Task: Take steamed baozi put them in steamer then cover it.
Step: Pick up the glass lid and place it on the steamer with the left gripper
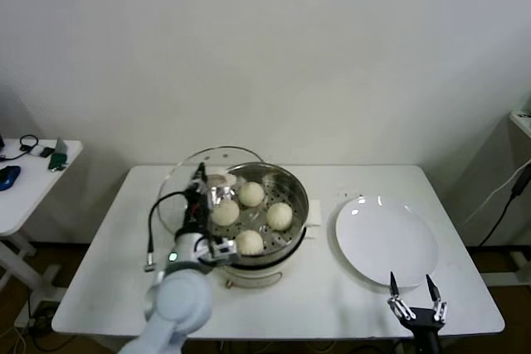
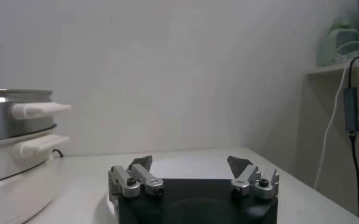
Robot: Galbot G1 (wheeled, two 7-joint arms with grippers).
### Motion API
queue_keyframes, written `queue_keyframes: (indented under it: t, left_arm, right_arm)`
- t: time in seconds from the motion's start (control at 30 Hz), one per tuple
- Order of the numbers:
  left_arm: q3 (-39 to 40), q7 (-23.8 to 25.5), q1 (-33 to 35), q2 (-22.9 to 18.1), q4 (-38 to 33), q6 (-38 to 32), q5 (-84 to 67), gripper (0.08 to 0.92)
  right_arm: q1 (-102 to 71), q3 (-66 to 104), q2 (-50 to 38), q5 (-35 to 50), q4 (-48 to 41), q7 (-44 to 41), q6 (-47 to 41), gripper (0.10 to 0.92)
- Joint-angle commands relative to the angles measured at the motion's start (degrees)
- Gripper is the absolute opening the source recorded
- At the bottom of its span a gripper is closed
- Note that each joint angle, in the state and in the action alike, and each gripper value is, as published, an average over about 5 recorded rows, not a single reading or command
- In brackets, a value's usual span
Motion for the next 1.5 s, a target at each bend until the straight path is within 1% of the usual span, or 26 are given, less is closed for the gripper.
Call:
queue_keyframes:
  t: [0.03, 0.43, 0.77, 1.0, 1.5]
  left_arm:
    - [10.7, 2.4, -2.9, -10.3, 5.6, 1.9, 11.7, 0.142]
    - [11.3, 1.4, -2.1, -14.2, 10.5, 1.8, 14.6, 0.142]
    - [8.9, 1.4, -2.2, -12.9, 12.1, 1.7, 15.0, 0.142]
    - [7.7, 1.2, -1.6, -12.0, 11.8, 1.6, 14.8, 0.142]
    - [7.6, -0.5, -0.9, -11.8, 12.3, 0.6, 14.6, 0.142]
  right_arm:
    - [1.0, 0.0, -0.1, -0.1, -0.8, 0.1, 0.0, 0.823]
    - [1.2, 0.2, -0.7, 0.0, -1.1, 0.1, 0.0, 0.823]
    - [1.2, 0.3, -1.1, 0.1, -1.3, 0.1, 0.4, 0.823]
    - [0.9, 0.6, -1.1, 0.2, -1.1, 0.0, 0.6, 0.823]
    - [0.4, 0.9, -1.2, 0.2, -0.7, 0.0, 1.2, 0.823]
